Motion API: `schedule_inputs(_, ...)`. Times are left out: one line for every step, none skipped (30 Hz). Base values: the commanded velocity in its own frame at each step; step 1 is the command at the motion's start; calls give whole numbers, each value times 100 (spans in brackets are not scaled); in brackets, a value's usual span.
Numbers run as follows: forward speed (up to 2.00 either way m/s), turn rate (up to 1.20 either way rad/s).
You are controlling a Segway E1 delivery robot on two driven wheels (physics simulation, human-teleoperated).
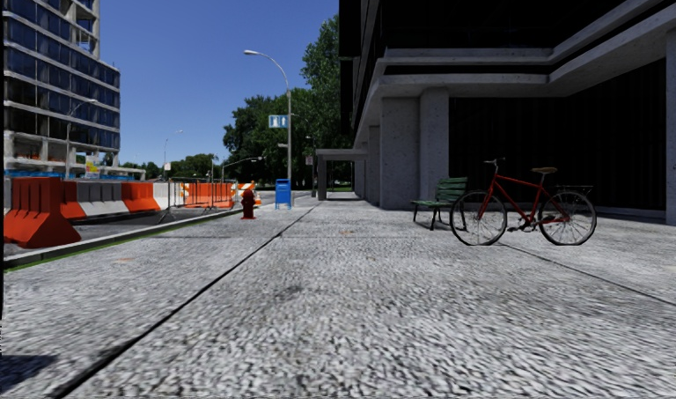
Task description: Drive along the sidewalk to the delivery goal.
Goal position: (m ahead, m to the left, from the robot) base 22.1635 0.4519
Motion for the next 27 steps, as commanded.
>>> schedule_inputs(195, 0)
schedule_inputs(195, 0)
schedule_inputs(195, 0)
schedule_inputs(195, 0)
schedule_inputs(195, 0)
schedule_inputs(195, 0)
schedule_inputs(195, 0)
schedule_inputs(195, 0)
schedule_inputs(195, 0)
schedule_inputs(195, 0)
schedule_inputs(195, 0)
schedule_inputs(195, 0)
schedule_inputs(195, 0)
schedule_inputs(195, 0)
schedule_inputs(195, 0)
schedule_inputs(195, 0)
schedule_inputs(195, 0)
schedule_inputs(195, 0)
schedule_inputs(195, 0)
schedule_inputs(195, 0)
schedule_inputs(195, 0)
schedule_inputs(195, 0)
schedule_inputs(195, 0)
schedule_inputs(195, 0)
schedule_inputs(195, 0)
schedule_inputs(195, 0)
schedule_inputs(195, 0)
